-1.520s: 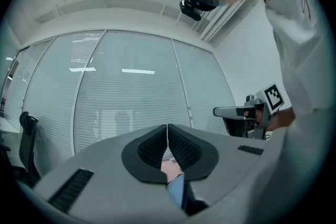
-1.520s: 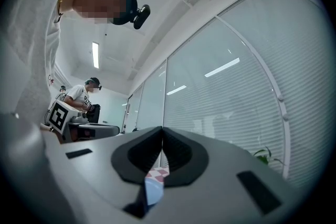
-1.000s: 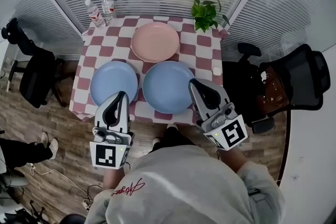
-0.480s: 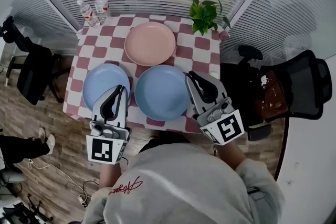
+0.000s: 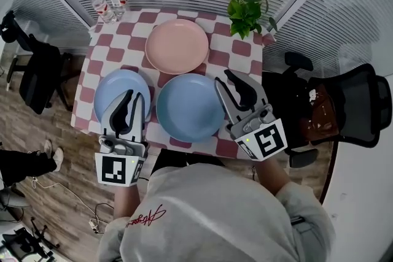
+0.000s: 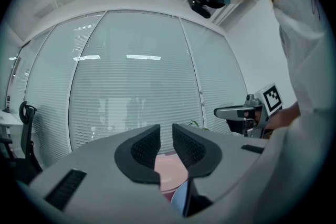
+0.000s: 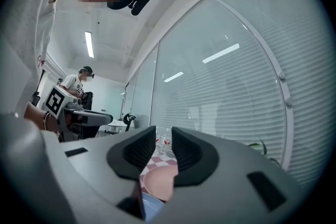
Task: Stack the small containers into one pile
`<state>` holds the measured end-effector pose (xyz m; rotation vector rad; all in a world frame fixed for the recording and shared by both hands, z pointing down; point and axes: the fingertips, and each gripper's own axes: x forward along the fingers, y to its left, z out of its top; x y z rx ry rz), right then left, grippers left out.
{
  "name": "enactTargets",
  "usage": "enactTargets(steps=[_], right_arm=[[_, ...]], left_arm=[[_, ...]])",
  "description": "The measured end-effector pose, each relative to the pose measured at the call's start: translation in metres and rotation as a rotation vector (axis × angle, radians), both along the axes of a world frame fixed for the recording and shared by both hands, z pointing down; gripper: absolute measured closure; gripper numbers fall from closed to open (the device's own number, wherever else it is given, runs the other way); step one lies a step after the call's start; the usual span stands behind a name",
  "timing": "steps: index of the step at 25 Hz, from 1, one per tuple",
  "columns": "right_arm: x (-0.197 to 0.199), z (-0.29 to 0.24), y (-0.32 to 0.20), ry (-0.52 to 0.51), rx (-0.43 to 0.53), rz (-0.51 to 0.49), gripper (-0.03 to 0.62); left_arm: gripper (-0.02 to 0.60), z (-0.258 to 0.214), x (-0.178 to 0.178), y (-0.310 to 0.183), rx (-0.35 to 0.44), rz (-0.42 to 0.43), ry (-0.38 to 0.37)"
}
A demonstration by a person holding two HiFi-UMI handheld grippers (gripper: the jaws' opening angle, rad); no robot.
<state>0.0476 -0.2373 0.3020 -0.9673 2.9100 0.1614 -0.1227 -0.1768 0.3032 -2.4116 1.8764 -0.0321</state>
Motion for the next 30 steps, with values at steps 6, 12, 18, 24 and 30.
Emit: enactTargets(steps=[6,12,18,24,30], right_arm=[[-0.009,0.012,-0.029,0.025,-0.018,0.054,0.496],[-0.029,0.027,-0.061,0.09,-0.035,0.089,0.469],[-0.039,0.048,-0.095,0.127,-0.089,0.148,0.45],[-0.044,0.076,-0.121,0.175,-0.141,0.196,0.441],[-0.047,0.106,-0.141,0.229,-0.189,0.238,0.441]], left_arm=[[0.48,0.011,-0.023,-0.032,-0.027,0.029,-0.001],[0.462,0.021,-0.043,-0.074,-0.064,0.102,-0.004],[0.43,0.04,-0.059,-0.115,-0.121,0.158,0.004],[0.422,0.068,-0.069,-0.151,-0.201,0.211,0.01],[0.411,0.1,-0.075,-0.176,-0.284,0.254,0.017]])
